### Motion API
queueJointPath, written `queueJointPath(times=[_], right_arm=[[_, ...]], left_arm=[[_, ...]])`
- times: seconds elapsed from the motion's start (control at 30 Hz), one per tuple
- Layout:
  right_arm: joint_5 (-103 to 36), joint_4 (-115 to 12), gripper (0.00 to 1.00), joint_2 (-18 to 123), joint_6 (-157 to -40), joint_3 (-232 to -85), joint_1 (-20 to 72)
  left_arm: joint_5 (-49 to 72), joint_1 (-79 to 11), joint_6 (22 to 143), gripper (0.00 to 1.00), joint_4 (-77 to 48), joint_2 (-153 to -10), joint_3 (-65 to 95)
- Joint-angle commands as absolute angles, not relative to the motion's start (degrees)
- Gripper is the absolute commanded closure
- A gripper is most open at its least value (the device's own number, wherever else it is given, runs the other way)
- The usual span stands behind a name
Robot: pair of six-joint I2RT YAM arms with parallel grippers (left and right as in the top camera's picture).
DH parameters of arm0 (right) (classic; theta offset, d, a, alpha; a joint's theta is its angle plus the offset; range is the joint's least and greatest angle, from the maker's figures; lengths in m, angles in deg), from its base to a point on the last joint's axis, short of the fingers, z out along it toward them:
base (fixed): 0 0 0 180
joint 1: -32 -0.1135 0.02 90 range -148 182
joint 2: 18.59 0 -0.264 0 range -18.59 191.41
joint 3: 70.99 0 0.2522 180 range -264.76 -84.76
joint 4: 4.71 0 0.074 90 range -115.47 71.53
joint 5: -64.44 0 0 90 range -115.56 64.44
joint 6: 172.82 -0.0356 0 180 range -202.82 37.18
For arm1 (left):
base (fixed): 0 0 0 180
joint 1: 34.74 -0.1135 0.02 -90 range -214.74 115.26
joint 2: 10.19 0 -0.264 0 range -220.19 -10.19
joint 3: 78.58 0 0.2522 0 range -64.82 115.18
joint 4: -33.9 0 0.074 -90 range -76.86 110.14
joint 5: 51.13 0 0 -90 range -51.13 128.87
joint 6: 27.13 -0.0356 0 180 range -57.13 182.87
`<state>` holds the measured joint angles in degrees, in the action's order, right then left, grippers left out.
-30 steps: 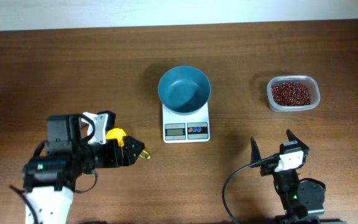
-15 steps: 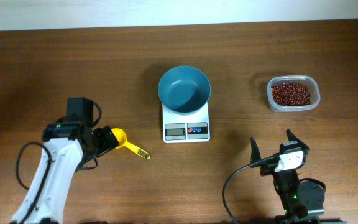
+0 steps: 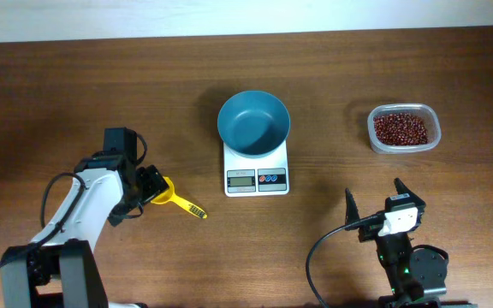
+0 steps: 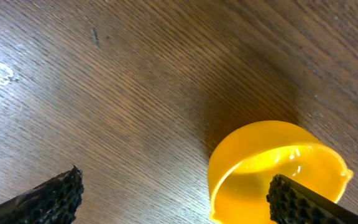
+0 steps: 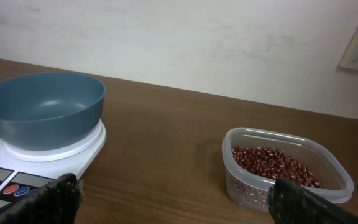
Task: Scoop item into bowl and weigh 50g on scale
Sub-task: 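Reach the left gripper down and grasp the yellow scoop's handle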
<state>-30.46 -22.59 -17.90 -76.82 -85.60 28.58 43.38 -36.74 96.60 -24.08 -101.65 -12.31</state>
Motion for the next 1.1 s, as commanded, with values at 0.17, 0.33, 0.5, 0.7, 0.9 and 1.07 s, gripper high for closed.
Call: queueJointPath(times=[0.17, 0.33, 0.5, 0.7, 0.9, 1.07], right_arm=[[-30.0, -22.5, 0.01, -18.3, -77.1, -85.1, 28.3], [-30.0, -22.5, 0.01, -18.3, -77.1, -85.1, 28.3], [-30.0, -22.5, 0.01, -18.3, -77.1, -85.1, 28.3], [-30.0, -22.5, 0.01, -18.3, -77.1, -85.1, 28.3], [-30.0, -22.5, 0.01, -18.3, -77.1, -85.1, 28.3], [-30.0, -22.5, 0.01, -18.3, -77.1, -85.1, 28.3]], left_arm=[[42.7, -36.8, 98.3, 0.01, -23.3, -102.1, -14.1], [42.6, -36.8, 98.3, 0.01, -21.4, -102.1, -16.1], [42.6, -36.8, 98.3, 0.01, -21.0, -102.1, -16.1], [42.5, -36.8, 98.3, 0.01, -19.7, -102.1, -16.8], [41.2, -36.8, 98.3, 0.01, -15.6, -102.1, -20.9], [41.2, -36.8, 98.3, 0.15, -15.6, -102.1, -20.9]])
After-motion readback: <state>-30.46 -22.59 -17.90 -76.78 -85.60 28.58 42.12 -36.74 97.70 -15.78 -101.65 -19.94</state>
